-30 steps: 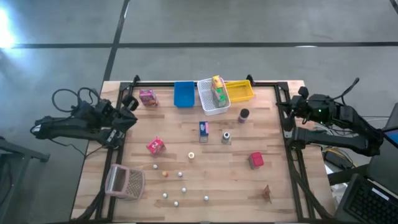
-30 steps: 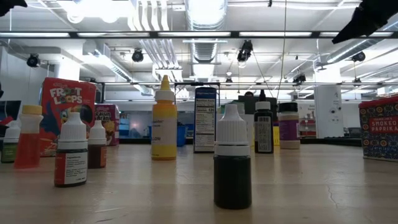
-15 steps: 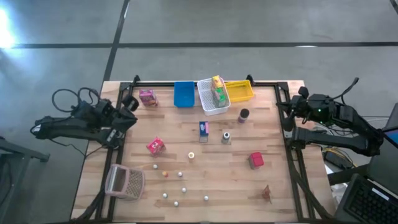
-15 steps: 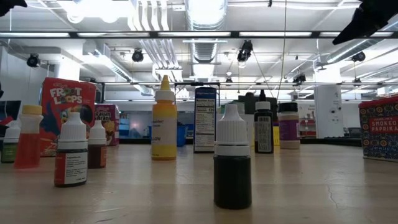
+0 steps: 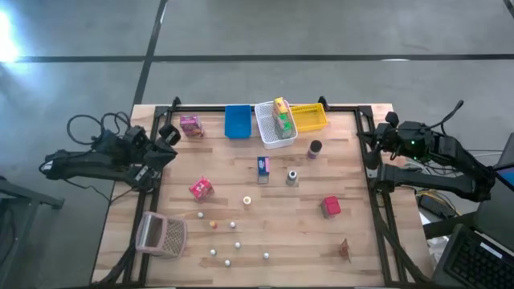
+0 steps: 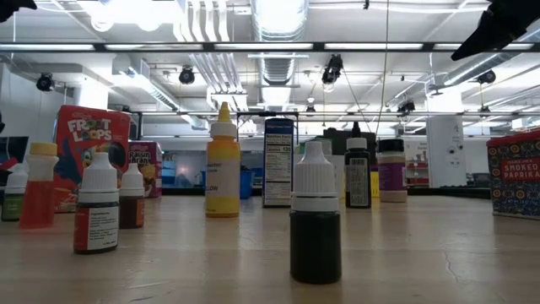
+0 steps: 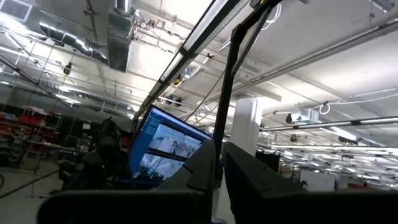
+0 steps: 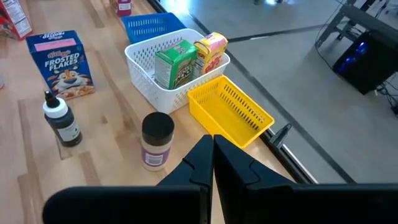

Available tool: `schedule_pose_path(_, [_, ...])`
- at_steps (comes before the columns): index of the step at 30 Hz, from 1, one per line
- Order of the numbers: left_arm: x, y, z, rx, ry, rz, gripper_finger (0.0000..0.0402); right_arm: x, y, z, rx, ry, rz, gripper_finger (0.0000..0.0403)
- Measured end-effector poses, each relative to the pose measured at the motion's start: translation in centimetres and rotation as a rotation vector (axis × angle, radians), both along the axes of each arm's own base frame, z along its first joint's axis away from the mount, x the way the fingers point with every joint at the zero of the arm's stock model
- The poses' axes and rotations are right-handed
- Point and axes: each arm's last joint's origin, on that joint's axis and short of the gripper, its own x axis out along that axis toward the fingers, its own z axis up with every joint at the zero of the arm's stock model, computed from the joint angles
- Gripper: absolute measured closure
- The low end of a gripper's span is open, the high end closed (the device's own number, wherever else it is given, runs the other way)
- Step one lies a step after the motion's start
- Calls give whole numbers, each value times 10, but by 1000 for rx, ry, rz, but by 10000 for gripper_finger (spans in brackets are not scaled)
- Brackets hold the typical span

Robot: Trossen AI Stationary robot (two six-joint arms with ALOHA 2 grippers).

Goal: Pick & Place Kitchen Items
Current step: Put the blue cereal box into the white bin

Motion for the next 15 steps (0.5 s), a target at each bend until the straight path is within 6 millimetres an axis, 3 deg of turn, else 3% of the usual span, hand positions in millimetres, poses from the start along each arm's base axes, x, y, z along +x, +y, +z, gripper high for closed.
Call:
schedule_pose_path(6, [13,0,-15,61,145,31,346,0,0,0,2,-2,-2,394])
schedule_pose_path(15, [26,1,-11,113,204,104,222,0,0,0,2,-1,-1,394])
